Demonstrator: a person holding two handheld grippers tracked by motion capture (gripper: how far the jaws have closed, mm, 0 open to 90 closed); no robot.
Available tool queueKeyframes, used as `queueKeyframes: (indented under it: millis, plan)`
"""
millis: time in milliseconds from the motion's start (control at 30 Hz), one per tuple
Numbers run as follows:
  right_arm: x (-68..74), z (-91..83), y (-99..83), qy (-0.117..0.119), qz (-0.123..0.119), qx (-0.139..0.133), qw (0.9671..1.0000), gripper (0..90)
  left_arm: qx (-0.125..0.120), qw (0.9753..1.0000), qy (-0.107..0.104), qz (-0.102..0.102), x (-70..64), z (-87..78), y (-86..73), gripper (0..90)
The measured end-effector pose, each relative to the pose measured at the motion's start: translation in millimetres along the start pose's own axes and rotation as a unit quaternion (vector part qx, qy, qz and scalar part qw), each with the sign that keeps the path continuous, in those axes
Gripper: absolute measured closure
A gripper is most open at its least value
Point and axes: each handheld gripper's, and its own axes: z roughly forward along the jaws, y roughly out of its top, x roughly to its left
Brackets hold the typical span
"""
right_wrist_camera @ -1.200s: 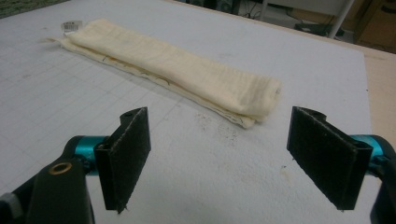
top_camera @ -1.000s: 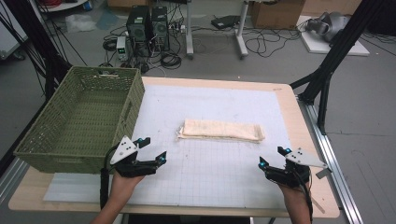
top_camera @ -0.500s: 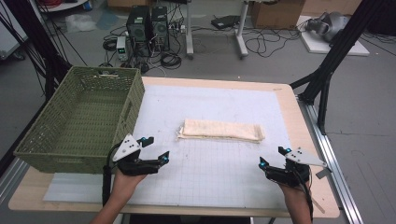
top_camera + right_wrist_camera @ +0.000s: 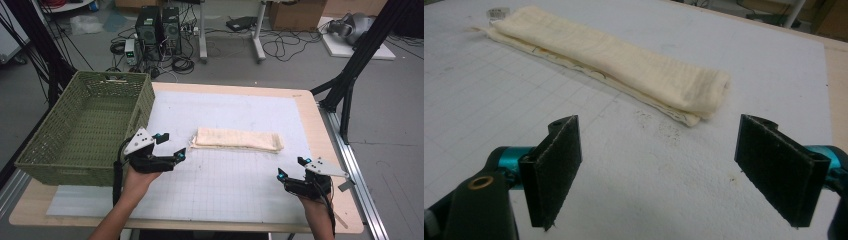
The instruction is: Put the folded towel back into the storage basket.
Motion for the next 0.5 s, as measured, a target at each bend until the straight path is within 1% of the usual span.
queueKeyframes:
  millis: [100,200,500]
  plan:
    - [0.2,0.6,-0.2,0.000,-0.004,0.001,1.0000,17.4,0.003,1.0000,-0.004,0.001,1.6,6.0,9.0,18.6]
    - [0.5,0.7,-0.3,0.001,-0.005,0.002,1.0000,17.4,0.011,0.9999,-0.006,0.003,2.5,13.6,14.5,18.7]
    - [1.6,0.9,0.0,0.003,-0.009,0.002,1.0000,17.4,0.014,0.9999,-0.008,-0.004,3.3,32.4,20.0,19.4]
